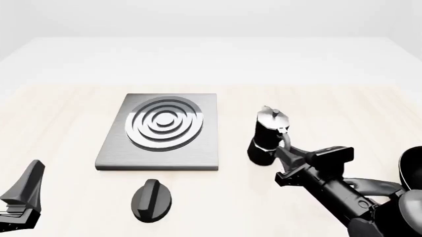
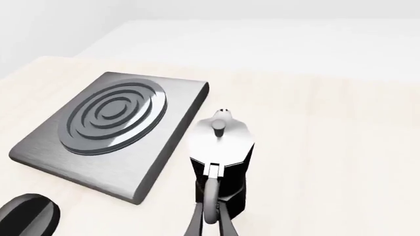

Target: Put the moka pot on the stove.

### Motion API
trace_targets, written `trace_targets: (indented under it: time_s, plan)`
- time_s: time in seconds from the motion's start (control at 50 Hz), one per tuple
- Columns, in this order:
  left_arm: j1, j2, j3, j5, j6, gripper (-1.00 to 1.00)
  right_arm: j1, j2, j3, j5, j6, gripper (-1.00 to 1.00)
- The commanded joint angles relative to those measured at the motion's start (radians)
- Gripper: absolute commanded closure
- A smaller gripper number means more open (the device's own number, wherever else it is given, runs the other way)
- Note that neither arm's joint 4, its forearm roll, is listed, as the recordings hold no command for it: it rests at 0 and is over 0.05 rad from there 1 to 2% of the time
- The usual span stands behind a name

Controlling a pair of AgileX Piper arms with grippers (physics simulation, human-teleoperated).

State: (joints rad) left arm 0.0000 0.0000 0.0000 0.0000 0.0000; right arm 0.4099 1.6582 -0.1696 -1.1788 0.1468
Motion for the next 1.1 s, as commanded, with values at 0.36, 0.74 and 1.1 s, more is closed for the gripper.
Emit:
trace_targets:
  time_s: [0.36,0.74,1.1]
  plan:
    - [0.000,0.000,0.000,0.000,0.000,-1.00,0.020,-0.180,0.036,0.085,-0.023,1.00]
    - [0.000,0.000,0.000,0.000,0.000,-1.00,0.024,-0.386,0.027,0.245,-0.035,1.00]
    - [0.000,0.000,0.000,0.000,0.000,-1.00,0.020,-0.512,-0.046,0.410,-0.054,1.00]
